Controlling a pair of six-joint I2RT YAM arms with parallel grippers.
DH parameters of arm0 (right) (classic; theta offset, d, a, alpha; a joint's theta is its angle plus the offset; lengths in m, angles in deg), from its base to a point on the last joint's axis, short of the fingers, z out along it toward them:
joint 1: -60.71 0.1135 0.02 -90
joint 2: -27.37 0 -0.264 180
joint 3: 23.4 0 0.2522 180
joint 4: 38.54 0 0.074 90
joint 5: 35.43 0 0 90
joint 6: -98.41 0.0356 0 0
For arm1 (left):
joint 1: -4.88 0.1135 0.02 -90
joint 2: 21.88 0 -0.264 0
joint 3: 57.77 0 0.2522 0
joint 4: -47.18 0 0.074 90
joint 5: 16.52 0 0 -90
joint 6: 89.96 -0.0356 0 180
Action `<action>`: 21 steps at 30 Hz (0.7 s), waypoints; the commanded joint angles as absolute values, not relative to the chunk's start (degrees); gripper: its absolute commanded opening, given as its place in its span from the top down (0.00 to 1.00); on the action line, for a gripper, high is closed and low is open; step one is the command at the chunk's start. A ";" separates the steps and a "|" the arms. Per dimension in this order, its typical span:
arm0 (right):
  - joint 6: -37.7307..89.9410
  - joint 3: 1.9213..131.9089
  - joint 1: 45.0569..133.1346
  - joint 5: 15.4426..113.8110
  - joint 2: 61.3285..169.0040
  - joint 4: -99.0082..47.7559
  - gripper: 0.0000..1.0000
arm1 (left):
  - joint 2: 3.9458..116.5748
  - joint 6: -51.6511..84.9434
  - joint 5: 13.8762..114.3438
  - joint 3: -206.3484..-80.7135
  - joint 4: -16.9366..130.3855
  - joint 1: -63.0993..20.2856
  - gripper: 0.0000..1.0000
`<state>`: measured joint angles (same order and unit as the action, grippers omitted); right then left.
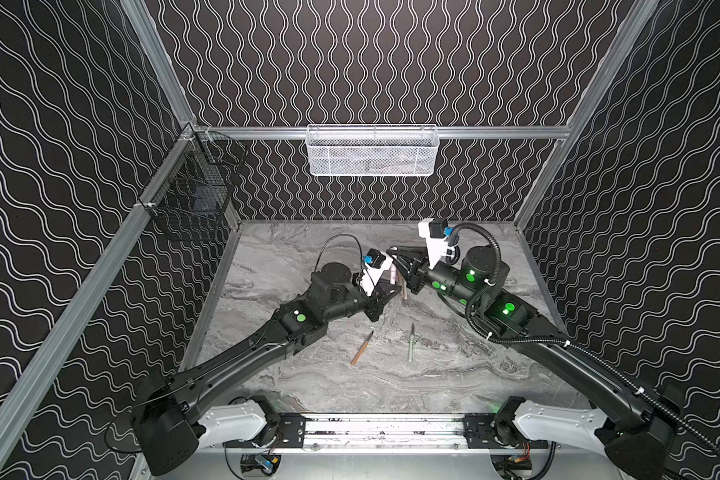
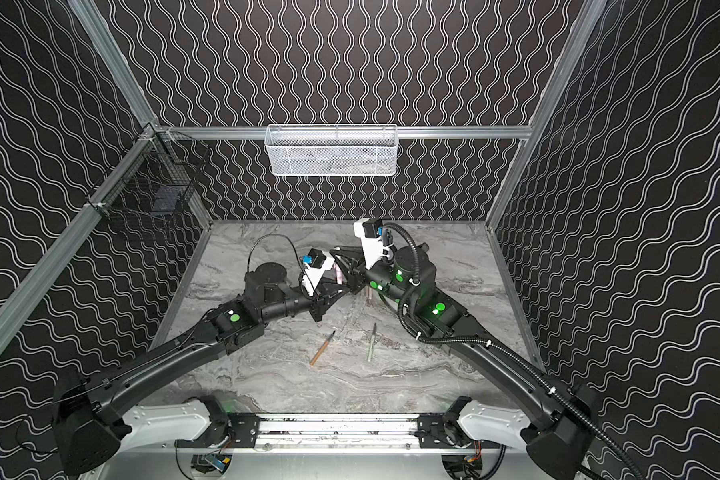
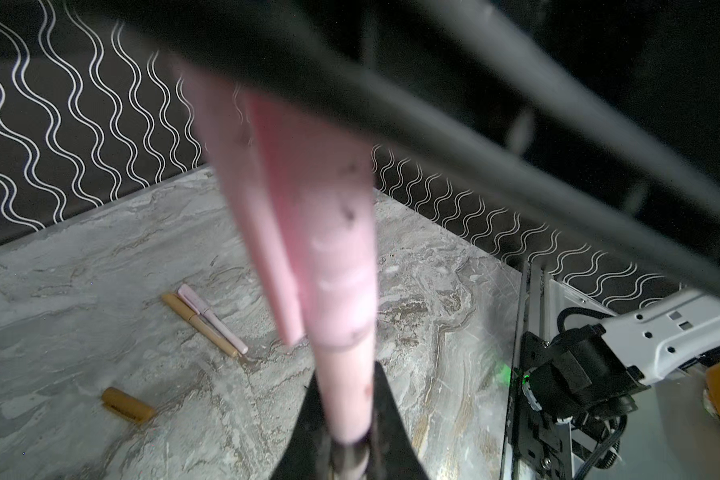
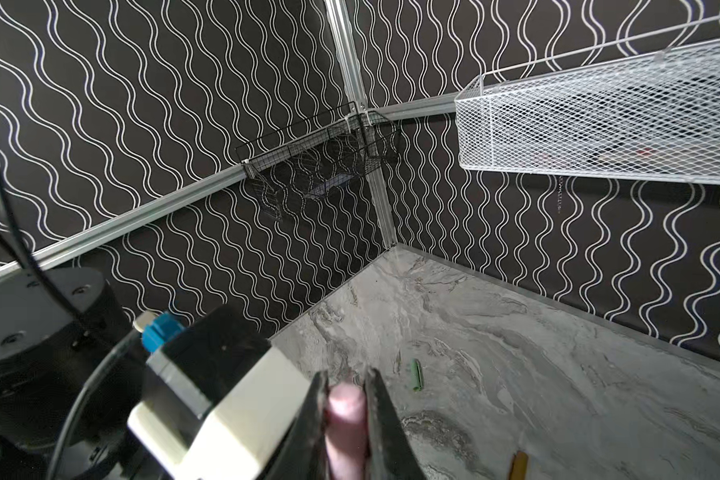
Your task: Insert the pens into the pen caps
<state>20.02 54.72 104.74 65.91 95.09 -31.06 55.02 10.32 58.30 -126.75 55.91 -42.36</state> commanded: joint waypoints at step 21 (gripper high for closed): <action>15.71 60.97 104.39 62.85 91.23 -19.52 0.42 | 56.07 6.19 52.45 -125.58 43.72 -42.59 1.00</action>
<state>16.70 60.16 104.50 63.44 92.12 -19.04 55.63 7.18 53.03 -125.53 45.57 -42.65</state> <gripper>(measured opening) 0.572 0.112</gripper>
